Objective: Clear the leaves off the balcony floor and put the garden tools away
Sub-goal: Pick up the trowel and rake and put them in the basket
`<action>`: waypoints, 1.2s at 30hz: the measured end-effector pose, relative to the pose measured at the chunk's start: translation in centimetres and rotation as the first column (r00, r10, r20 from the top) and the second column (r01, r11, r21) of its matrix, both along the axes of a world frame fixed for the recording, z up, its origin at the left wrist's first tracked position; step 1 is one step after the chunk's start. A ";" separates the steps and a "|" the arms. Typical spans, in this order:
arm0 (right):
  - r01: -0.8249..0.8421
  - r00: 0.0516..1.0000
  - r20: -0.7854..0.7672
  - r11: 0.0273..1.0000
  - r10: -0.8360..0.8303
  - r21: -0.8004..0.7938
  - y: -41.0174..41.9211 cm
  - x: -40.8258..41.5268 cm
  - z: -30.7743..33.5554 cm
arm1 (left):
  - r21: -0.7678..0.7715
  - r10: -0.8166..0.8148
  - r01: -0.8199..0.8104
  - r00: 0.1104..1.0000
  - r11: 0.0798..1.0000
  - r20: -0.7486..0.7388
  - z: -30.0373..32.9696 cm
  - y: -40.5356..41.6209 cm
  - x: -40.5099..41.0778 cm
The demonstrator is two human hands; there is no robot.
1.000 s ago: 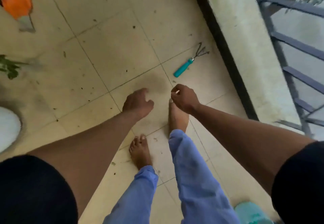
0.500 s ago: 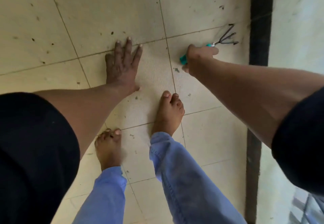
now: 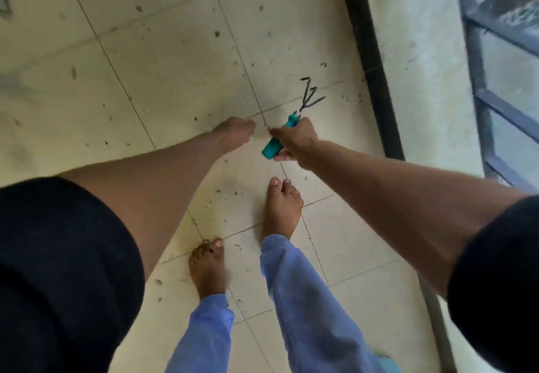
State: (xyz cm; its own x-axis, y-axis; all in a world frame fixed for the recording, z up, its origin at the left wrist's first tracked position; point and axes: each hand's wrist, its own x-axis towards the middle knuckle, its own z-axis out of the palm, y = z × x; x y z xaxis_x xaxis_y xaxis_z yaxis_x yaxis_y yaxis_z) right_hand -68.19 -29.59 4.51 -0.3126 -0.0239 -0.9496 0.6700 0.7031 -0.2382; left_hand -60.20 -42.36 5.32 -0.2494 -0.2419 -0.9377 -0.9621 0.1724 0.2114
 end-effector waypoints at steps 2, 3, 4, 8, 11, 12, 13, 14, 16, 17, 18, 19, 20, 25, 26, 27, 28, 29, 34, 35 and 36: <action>-0.082 0.997 -0.020 0.995 0.081 -0.050 -0.2 1.2 3.3 | 0.172 0.257 -0.243 0.964 0.955 -0.064 4.3 0.5 -1.4; -0.133 0.990 -0.055 0.989 0.130 -0.065 -0.2 2.1 4.8 | 0.248 0.299 -0.272 0.951 0.930 -0.078 6.2 0.8 -1.7; -0.203 0.974 -0.114 0.977 0.196 -0.058 -0.2 3.0 6.3 | 0.300 0.298 -0.260 0.951 0.918 -0.088 7.8 1.1 -1.8; -0.321 0.896 -0.321 0.947 0.307 0.008 0.5 7.1 11.4 | 0.248 0.157 -0.123 0.980 0.961 -0.123 12.1 2.2 -0.6; -0.315 0.917 -0.286 0.944 0.277 -0.095 2.0 9.6 15.5 | 0.153 0.059 -0.035 0.986 0.988 -0.153 15.2 2.9 1.7; -0.351 0.909 -0.279 0.930 0.310 -0.109 2.6 10.4 17.1 | 0.145 0.033 -0.010 0.987 0.989 -0.156 16.3 3.1 2.6; -0.393 0.891 -0.287 0.914 0.352 -0.098 3.4 11.2 18.6 | 0.146 0.010 0.013 0.987 0.989 -0.161 17.4 3.5 3.5; -0.430 0.869 -0.305 0.900 0.390 -0.075 4.2 12.0 19.9 | 0.147 -0.010 0.035 0.986 0.988 -0.165 18.5 3.8 4.5; -0.474 0.829 -0.352 0.880 0.434 -0.033 5.9 14.0 21.9 | 0.136 -0.056 0.078 0.986 0.988 -0.159 20.3 4.8 6.4; -0.477 0.821 -0.374 0.878 0.432 -0.032 6.8 15.1 22.5 | 0.135 -0.076 0.096 0.986 0.986 -0.150 21.0 5.4 7.2; -0.457 0.828 -0.384 0.889 0.409 -0.038 7.8 16.3 23.0 | 0.142 -0.096 0.116 0.985 0.983 -0.140 21.8 6.1 8.0; -0.421 0.842 -0.384 0.907 0.378 -0.031 9.0 17.5 23.1 | 0.150 -0.123 0.143 0.983 0.978 -0.133 22.3 7.0 8.8; -0.380 0.856 -0.385 0.925 0.346 -0.014 10.3 18.7 23.4 | 0.145 -0.158 0.176 0.979 0.974 -0.129 22.7 7.9 9.6; -0.190 0.918 -0.334 0.977 0.212 0.098 19.2 25.0 22.0 | -0.021 -0.450 0.451 0.885 0.892 -0.120 21.3 12.8 13.2; -0.157 0.930 -0.316 0.981 0.186 0.117 21.2 26.3 21.6 | -0.019 -0.496 0.497 0.862 0.868 -0.109 21.0 14.1 13.8; -0.124 0.939 -0.304 0.983 0.160 0.135 23.3 27.6 21.1 | -0.009 -0.535 0.537 0.839 0.844 -0.100 20.8 15.6 14.3; -0.093 0.948 -0.291 0.985 0.133 0.148 25.4 28.8 20.7 | 0.002 -0.576 0.579 0.812 0.815 -0.097 20.6 17.2 14.7; -0.063 0.956 -0.272 0.986 0.105 0.157 27.5 30.1 20.1 | 0.010 -0.617 0.621 0.781 0.784 -0.099 20.4 19.0 15.1; 0.027 0.978 -0.209 0.983 0.012 0.182 37.6 36.2 18.7 | 0.083 -0.784 0.788 0.615 0.610 -0.082 19.7 28.8 18.3; 0.064 0.976 -0.216 0.981 -0.023 0.185 39.7 37.7 18.7 | 0.085 -0.814 0.817 0.576 0.570 -0.071 19.6 30.9 19.2; 0.114 0.972 -0.223 0.976 -0.071 0.188 41.6 39.2 18.9 | 0.081 -0.842 0.843 0.537 0.532 -0.062 19.7 33.0 20.2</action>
